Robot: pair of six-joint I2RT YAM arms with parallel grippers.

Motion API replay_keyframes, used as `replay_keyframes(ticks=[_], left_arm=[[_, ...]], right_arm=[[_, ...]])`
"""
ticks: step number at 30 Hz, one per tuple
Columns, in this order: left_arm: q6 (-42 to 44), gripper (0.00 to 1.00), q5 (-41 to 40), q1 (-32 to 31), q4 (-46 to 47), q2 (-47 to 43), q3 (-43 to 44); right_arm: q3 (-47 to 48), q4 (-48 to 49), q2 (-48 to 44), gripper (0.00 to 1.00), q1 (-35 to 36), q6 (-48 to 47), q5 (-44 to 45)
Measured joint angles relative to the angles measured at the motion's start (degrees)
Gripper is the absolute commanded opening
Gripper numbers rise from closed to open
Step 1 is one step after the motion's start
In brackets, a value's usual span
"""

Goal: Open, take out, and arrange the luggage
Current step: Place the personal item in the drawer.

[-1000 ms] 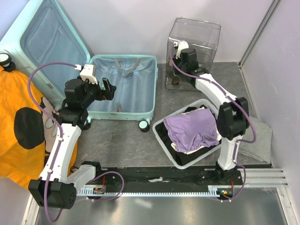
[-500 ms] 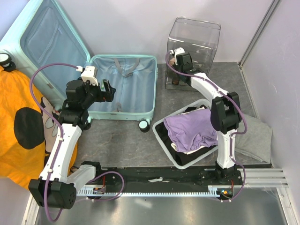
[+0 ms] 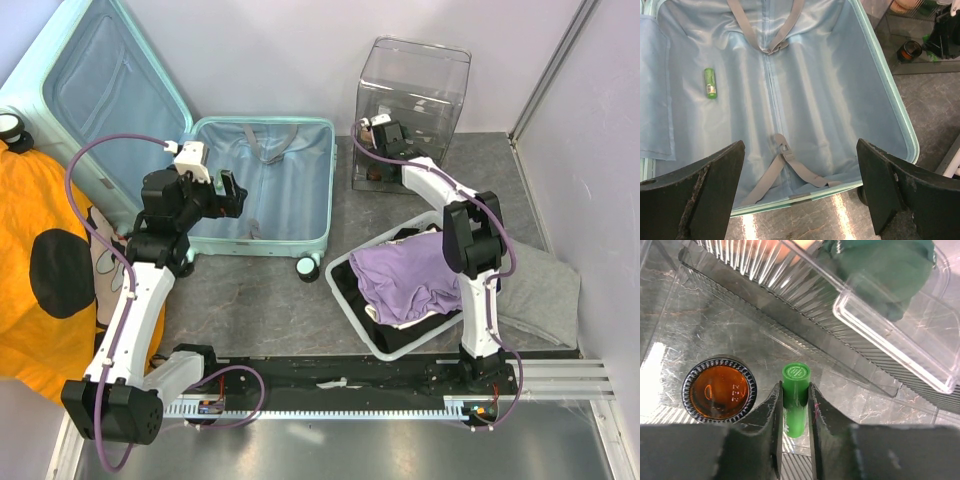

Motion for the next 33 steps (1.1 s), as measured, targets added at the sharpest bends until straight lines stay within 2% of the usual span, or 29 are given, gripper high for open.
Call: replay_keyframes(ticks=[5,7,11,20,27,33], left_arm=[[0.35,0.99,0.0,0.0,-0.57,0.15,0.0],[0.42,0.99,0.0,0.0,-0.63,0.35,0.0],[0.52,0.99,0.0,0.0,-0.7,0.81,-0.02],[0.98,0.99,-1.09,0.0,-0.72,1.33,0.0],[2.16,0.93,-1.84,-0.02,-2.69,5.77,0.85],[2.62,0.93,-3.76,-1.2,-8.81,13.07,8.33]], right_arm=[[0.39,-0.37,0.0,0.49,-0.52,0.63,-0.31],[0.39,-0.48,0.0,0.51,-0.9,0.9,-0.94],[0.39,-0.74,0.0,0.52,-1.7,1.46,-2.99],[-2.69,1.68,-2.86,0.47,-2.91,4.52,-10.69],[-11.39,8.57,-15.65,0.48,-3.78,9.6,-17.16],[-22.84,19.96,-34.77,0.49,-3.5,14.56,-21.31]])
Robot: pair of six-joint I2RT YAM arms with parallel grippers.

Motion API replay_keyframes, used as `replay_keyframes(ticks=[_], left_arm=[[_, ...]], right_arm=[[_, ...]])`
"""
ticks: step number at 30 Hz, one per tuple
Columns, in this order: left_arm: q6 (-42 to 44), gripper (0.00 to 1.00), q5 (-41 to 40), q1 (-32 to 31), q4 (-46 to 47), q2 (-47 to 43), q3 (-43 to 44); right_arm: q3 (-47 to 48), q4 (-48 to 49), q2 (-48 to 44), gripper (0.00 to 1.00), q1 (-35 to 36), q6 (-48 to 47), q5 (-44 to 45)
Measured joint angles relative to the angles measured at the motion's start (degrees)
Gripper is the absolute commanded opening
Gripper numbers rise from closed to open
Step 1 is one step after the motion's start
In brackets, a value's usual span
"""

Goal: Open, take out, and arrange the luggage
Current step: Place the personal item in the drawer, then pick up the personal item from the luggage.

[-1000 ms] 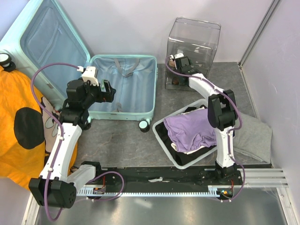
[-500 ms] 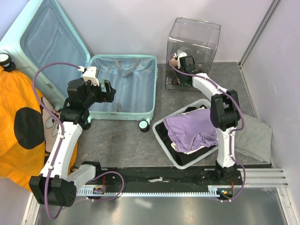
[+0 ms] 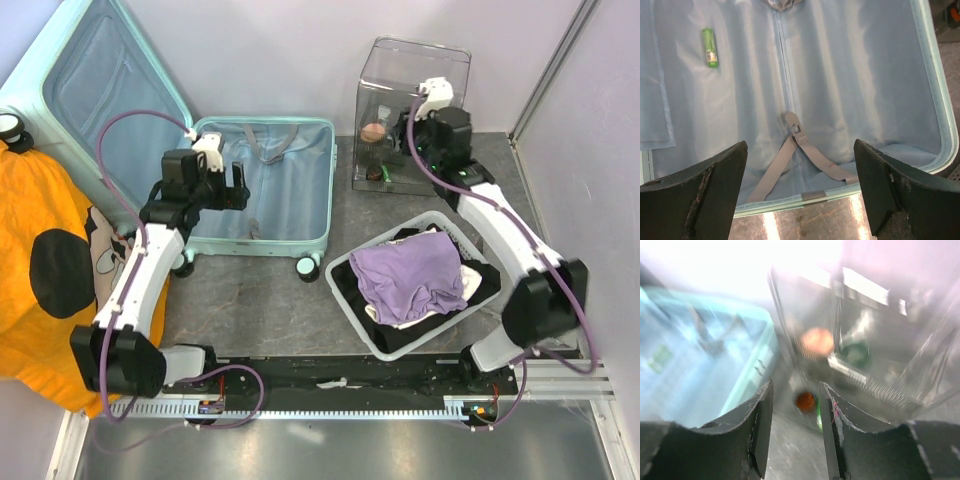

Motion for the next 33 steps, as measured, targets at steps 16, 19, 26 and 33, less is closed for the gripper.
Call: replay_keyframes(ticks=[16,19,26,33], left_arm=[[1.7,0.72,-9.88,2.73,-11.65,33.86,22.84],[3.28,0.57,-13.62,3.15,-12.22,40.61,28.55],[5.38,0.49,-17.16,4.09,-12.02,51.65,39.45],[6.34,0.45,-17.27,6.25,-12.0,57.83,45.44]], right_arm=[[-20.06,33.24,-12.28,0.5,-0.04,19.98,-7.17],[-20.31,35.15,-11.21,0.5,-0.02,22.58,-9.73],[-20.37,38.86,-11.15,0.5,-0.02,25.38,-13.0],[-20.37,39.47,-11.13,0.5,-0.02,26.14,-14.71]])
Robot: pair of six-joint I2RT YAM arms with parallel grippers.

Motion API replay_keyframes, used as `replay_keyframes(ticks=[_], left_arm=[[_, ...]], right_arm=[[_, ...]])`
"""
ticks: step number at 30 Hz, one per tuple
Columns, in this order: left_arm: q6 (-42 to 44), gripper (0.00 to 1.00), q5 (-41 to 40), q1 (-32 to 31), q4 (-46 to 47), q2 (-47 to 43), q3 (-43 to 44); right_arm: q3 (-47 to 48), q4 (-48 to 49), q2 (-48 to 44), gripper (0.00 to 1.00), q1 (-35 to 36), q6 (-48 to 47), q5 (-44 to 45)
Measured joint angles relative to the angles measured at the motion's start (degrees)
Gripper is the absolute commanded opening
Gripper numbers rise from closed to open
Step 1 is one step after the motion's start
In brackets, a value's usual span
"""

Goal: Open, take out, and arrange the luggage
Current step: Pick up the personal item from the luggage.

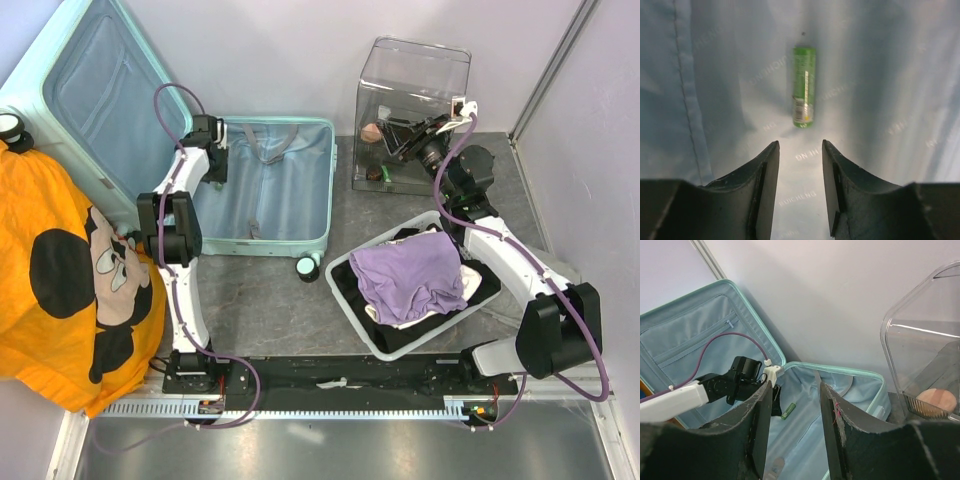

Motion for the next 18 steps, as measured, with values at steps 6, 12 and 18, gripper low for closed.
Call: replay_keyframes(ticks=[6,12,18], left_arm=[[0.72,0.44,0.33,2.01,-0.35,3.23,1.84],[1.27,0.42,2.25,2.56,-0.85,5.55,3.74],[1.2,0.41,5.18,2.51,-1.22,5.92,3.93]], right_arm=[[0.0,0.59,0.5,0.5,-0.02,1.07,-1.25],[0.0,1.29,1.62,0.5,-0.02,2.86,-3.02],[0.02,1.64,2.25,0.51,0.0,3.69,-3.58]])
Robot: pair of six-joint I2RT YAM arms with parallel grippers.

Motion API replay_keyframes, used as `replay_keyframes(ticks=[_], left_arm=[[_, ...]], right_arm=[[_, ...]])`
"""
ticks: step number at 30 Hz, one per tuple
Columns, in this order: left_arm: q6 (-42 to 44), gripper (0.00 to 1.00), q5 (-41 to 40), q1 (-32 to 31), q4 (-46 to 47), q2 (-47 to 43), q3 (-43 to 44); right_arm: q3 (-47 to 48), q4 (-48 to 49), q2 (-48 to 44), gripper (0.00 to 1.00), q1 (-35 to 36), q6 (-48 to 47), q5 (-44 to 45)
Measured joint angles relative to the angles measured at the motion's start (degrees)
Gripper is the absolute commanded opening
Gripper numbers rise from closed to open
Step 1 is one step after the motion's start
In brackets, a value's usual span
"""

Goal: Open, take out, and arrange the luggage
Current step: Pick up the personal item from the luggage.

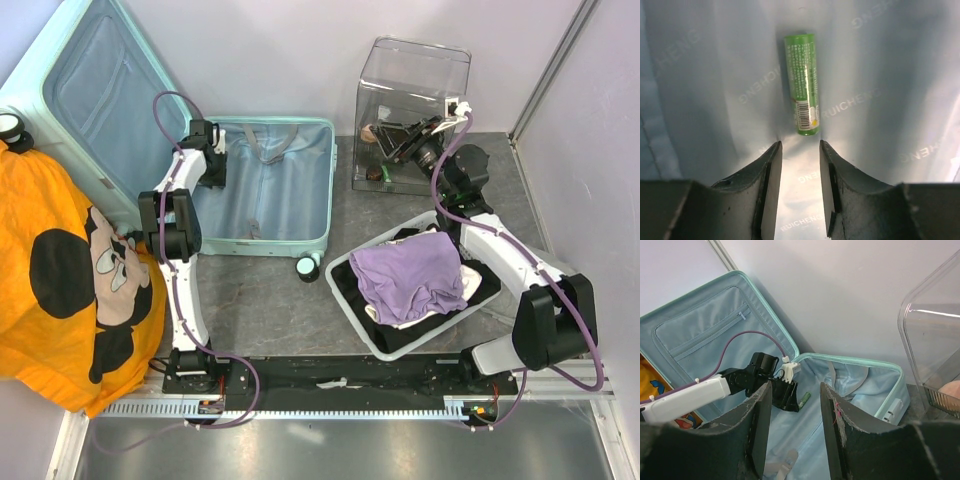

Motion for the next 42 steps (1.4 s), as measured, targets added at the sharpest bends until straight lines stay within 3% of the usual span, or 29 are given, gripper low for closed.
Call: replay_keyframes(ticks=[10,22,24,26,33,38,42], left_arm=[[-2.12,0.43,4.33,0.0,2.43,-2.01,-2.03],[-2.19,0.43,4.44,0.07,1.11,2.4,3.87],[-2.19,0.39,4.57,0.11,0.94,3.39,3.89],[-2.21,0.28,5.29,0.11,0.92,3.74,4.17],[-2.56,0.03,5.99,0.09,0.76,3.63,4.44],[-2.54,0.02,7.04,-0.04,2.71,0.35,-0.2],[-2.56,0.01,7.08,-1.14,8.37,-9.86,-12.41]], right_arm=[[0.68,0.02,1.66,0.51,0.0,1.25,-1.64],[0.83,0.26,1.88,0.51,0.0,1.9,-2.58],[0.85,0.31,1.88,0.51,0.0,1.92,-2.6],[0.94,0.35,1.88,0.51,0.0,1.99,-2.58],[1.03,0.37,1.88,0.51,0.0,2.12,-2.58],[1.05,0.39,1.9,0.51,0.0,2.14,-2.56],[1.42,0.28,2.56,0.51,0.0,2.05,-2.49]])
